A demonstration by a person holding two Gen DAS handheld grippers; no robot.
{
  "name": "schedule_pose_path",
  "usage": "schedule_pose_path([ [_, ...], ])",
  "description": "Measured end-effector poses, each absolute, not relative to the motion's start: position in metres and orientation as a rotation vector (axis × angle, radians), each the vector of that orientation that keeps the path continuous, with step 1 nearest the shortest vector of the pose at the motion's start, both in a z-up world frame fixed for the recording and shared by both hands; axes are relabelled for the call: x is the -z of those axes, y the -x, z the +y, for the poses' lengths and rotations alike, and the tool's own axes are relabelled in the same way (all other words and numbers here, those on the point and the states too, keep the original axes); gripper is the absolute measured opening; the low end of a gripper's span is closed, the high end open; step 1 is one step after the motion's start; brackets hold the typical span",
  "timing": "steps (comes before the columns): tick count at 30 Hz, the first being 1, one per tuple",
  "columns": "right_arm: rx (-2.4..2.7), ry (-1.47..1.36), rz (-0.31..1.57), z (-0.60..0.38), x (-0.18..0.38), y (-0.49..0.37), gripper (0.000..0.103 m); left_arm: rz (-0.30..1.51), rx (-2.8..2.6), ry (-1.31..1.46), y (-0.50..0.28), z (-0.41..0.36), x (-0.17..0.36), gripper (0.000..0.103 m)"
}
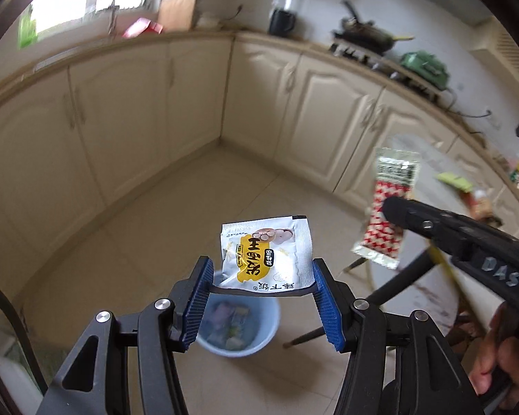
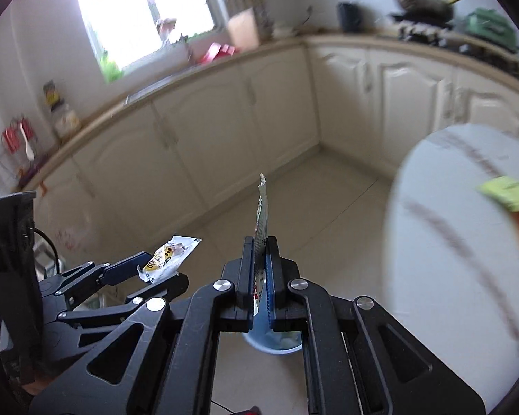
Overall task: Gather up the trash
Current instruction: 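Carry both packets over the blue bin and open both grippers, then move both tools back toward the table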
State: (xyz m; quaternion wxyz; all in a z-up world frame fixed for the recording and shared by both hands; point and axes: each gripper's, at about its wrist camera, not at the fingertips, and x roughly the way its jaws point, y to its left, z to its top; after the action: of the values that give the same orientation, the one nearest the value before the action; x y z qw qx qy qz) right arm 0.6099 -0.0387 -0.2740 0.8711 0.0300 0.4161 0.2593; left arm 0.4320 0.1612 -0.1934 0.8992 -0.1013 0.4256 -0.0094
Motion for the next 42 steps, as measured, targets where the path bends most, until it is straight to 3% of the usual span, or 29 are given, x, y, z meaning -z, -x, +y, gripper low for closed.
schedule_pose_path([
  [8, -0.574, -0.065, 1.124, 0.017, 0.397, -0.666, 0.007, 1.033, 0.001, 0.264, -0.473, 0.195, 0.26, 0.053],
  [12, -0.562, -0.093, 1.199, 0.023, 0.442, -0.688, 0.012, 1.108, -0.002, 0.281, -0.502, 0.208, 0.29, 0.053],
  [16, -0.544, -0.135, 1.238, 0.019, 0.468, -0.701, 0.044, 1.152, 0.002, 0.29, -0.53, 0.213, 0.306, 0.053],
  [22, -0.474, -0.13, 1.209, 0.004, 0.465, -0.711, 0.059, 1.196, -0.008, 0.282, -0.565, 0.218, 0.332, 0.056],
  [29, -0.445, -0.136, 1.175, -0.003, 0.443, -0.709, 0.06, 1.198, -0.016, 0.304, -0.576, 0.211, 0.328, 0.064],
  [33, -0.467, -0.15, 1.162, -0.004, 0.428, -0.702, 0.061, 1.152, -0.06, 0.292, -0.569, 0.211, 0.304, 0.064],
  [37, -0.499, -0.145, 1.117, 0.002, 0.398, -0.689, 0.07, 1.043, -0.186, 0.283, -0.542, 0.227, 0.254, 0.066],
  [42, -0.55, -0.137, 1.024, 0.004, 0.345, -0.658, 0.071, 0.875, -0.301, 0.202, -0.507, 0.229, 0.184, 0.074],
])
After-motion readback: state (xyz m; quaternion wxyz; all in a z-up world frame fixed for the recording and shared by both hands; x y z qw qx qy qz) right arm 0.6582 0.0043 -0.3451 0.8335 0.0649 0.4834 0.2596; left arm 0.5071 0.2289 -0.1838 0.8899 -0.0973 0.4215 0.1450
